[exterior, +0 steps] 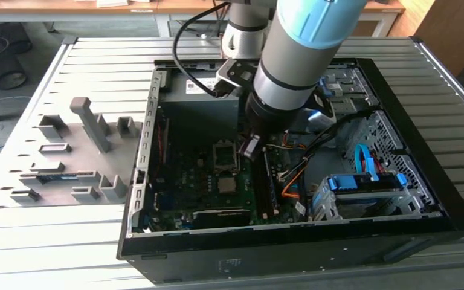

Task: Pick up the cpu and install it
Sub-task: 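Close the cpu cover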

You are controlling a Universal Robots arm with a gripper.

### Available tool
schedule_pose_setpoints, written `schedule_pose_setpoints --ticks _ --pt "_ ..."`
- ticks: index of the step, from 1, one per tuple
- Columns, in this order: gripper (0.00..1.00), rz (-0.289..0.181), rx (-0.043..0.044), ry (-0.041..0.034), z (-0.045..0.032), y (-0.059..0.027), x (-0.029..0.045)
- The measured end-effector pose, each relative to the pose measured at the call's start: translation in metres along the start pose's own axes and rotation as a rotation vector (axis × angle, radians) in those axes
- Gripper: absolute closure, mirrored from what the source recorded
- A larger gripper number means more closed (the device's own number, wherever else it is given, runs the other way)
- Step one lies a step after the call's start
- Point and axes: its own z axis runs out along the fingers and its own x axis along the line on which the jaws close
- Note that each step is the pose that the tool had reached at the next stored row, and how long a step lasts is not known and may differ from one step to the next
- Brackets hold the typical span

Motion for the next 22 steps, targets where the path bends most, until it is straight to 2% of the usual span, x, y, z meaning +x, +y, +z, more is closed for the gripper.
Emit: schedule_pose_setpoints --ticks 3,10,15,20,22 --pt "0.9 0.0 -0.0029 -0.0047 0.0054 0.0018 -0.0039" --pt "0.9 -0.002 -0.0139 -0.022 0.0166 0.0058 -0.0125" --pt "0.9 -0.002 -0.015 -0.0239 0.0225 0.0125 -0.0243" --pt "0.9 0.006 -0.016 -0.0277 0.027 0.0127 -0.0248" --pt "0.9 0.014 -0.0212 -0.0385 0.0278 0.0128 -0.0246"
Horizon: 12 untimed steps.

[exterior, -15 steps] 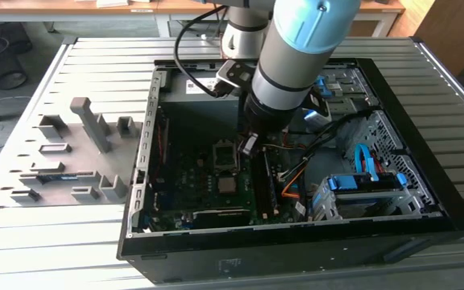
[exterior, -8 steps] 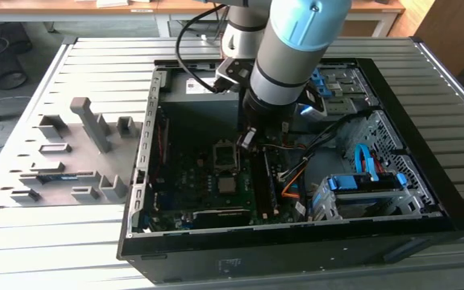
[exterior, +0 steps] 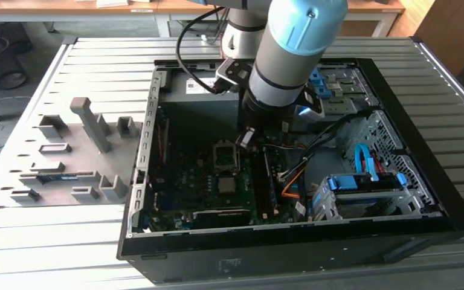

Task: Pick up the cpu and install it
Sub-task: 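Close the cpu cover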

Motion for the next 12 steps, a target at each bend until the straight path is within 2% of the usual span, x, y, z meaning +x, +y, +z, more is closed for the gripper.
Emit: schedule_pose_setpoints --ticks 5,10,12 --pt "0.9 0.01 -0.0207 -0.0359 0.0008 0.0005 0.0008" --pt "0.9 0.01 -0.0287 -0.0485 0.0011 -0.0023 0.0068" --pt "0.9 0.01 -0.0343 -0.0572 0.0019 -0.0029 0.0082"
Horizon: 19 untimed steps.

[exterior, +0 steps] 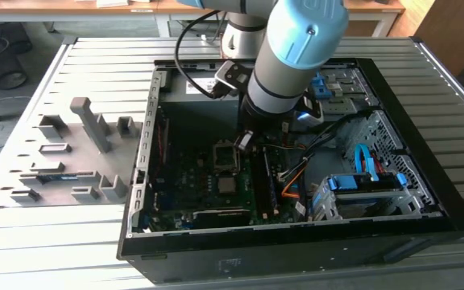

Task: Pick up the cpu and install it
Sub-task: 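Close the cpu cover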

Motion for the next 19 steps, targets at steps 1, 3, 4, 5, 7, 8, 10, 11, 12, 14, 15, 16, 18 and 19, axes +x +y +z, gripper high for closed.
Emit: schedule_pose_setpoints --ticks 1,3,4,5,7,8,10,11,12,14,15,16,18,19 --pt "0.9 0.0 -0.0029 -0.0045 0.0004 -0.0003 0.0007" --pt "0.9 0.001 -0.0088 -0.0138 0.001 -0.0004 0.0019" --pt "0.9 0.0 -0.0124 -0.0193 0.0012 -0.0002 0.0025" --pt "0.9 0.001 -0.0147 -0.0229 0.0015 0.0004 0.0032" --pt "0.9 0.001 -0.017 -0.0272 0.003 0.0008 0.0041" --pt "0.9 0.002 -0.017 -0.0273 0.0044 0.0005 0.0044" --pt "0.9 0.004 -0.0166 -0.0275 0.007 0.0 0.005" --pt "0.9 0.005 -0.0165 -0.0277 0.0082 -0.0001 0.0053" --pt "0.9 0.006 -0.0163 -0.0279 0.0094 -0.0002 0.0056" --pt "0.9 0.007 -0.0161 -0.0283 0.0114 -0.0001 0.0062" --pt "0.9 0.007 -0.016 -0.0284 0.0122 0.0001 0.0066" --pt "0.9 0.008 -0.016 -0.0284 0.0128 0.0006 0.0072" --pt "0.9 0.008 -0.0159 -0.0281 0.0131 0.0009 0.0075" --pt "0.9 0.008 -0.0159 -0.0281 0.0131 0.0009 0.0075"
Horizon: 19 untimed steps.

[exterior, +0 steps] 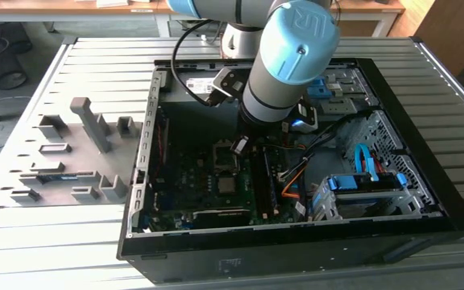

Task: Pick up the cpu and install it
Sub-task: 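Close the cpu cover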

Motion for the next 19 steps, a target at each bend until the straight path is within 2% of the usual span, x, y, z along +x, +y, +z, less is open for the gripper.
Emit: schedule_pose_setpoints --ticks 5,8,10,13,19 --pt "0.9 0.0 -0.0008 -0.0015 -0.0009 0.0003 -0.0002" --pt "0.9 -0.002 -0.0055 -0.0105 -0.0057 0.0015 -0.0009" --pt "0.9 -0.002 -0.0064 -0.0134 -0.0086 0.0022 -0.0015" --pt "0.9 -0.002 -0.0065 -0.014 -0.0083 0.0022 -0.0015" --pt "0.9 0.001 -0.0148 -0.0095 -0.0005 -0.0003 -0.0004"
